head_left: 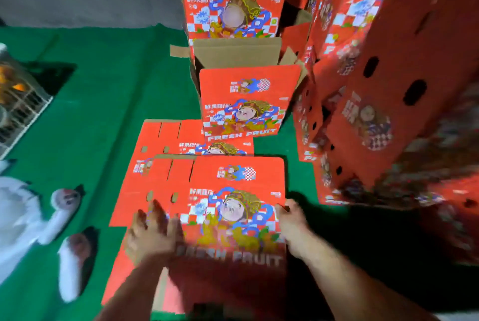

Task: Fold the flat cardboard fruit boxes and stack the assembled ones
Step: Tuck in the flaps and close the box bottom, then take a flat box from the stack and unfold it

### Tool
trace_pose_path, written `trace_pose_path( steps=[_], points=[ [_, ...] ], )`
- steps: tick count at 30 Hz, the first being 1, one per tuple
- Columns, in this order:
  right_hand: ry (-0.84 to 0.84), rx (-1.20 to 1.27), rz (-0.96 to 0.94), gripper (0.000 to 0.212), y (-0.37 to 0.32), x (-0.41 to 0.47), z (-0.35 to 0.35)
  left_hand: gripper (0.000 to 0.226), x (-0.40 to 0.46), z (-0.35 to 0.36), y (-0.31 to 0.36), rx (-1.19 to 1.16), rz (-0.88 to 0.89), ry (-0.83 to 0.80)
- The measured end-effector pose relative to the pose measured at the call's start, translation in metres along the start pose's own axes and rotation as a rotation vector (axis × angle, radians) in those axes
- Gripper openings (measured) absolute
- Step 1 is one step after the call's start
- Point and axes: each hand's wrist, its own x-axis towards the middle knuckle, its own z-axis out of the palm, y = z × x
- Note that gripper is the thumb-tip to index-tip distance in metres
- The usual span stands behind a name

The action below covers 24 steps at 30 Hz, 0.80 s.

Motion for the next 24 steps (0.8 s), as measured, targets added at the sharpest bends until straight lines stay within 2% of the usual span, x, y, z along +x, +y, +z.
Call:
trace_pose_path(
  steps=[1,3,5,8,9,10,12,14,18,20,22,24],
  points=[
    [0.009,0.064,0.003,0.014,-0.001,-0.002,-0.01,0.087,-0.002,-0.01,-0.017,0.0,-0.134,-0.015],
    [0.003,0.21,0.01,0.013,-0.002,-0.006,-0.032,0.075,-0.015,-0.017,-0.039,-0.025,-0.217,-0.091],
    [-0.008,0.295,-0.007,0.017,0.001,-0.011,-0.057,0.067,-0.034,-0.02,-0.045,-0.136,-0.175,-0.129],
    [-0.065,0.374,-0.017,0.02,0.009,-0.027,-0.098,0.077,-0.074,-0.021,-0.041,-0.294,-0.122,-0.138],
    [-0.116,0.36,-0.006,0.02,0.011,-0.033,-0.108,0.076,-0.089,-0.02,-0.042,-0.299,-0.13,-0.129],
    [-0.154,0.277,0.002,0.028,0.012,-0.039,-0.117,0.076,-0.103,-0.019,-0.045,-0.28,-0.134,-0.112],
    [-0.208,0.01,0.012,0.059,0.017,-0.048,-0.129,0.077,-0.133,-0.02,-0.049,-0.28,-0.181,-0.073],
    [-0.195,-0.137,0.01,0.072,0.019,-0.052,-0.138,0.076,-0.155,-0.022,-0.052,-0.393,-0.187,-0.052],
    [-0.203,-0.211,0.015,0.08,0.021,-0.051,-0.148,0.057,-0.198,-0.033,-0.052,-0.442,-0.134,-0.024],
    [-0.234,-0.249,-0.019,0.08,0.026,-0.052,-0.155,0.043,-0.209,-0.036,-0.051,-0.402,-0.044,-0.012],
    [-0.305,-0.175,-0.017,0.083,0.029,-0.052,-0.165,0.032,-0.212,-0.035,-0.051,-0.343,0.021,0.008],
    [-0.402,-0.129,0.025,0.097,0.028,-0.052,-0.175,0.049,-0.215,-0.032,-0.053,-0.281,0.028,-0.033]
  ],
)
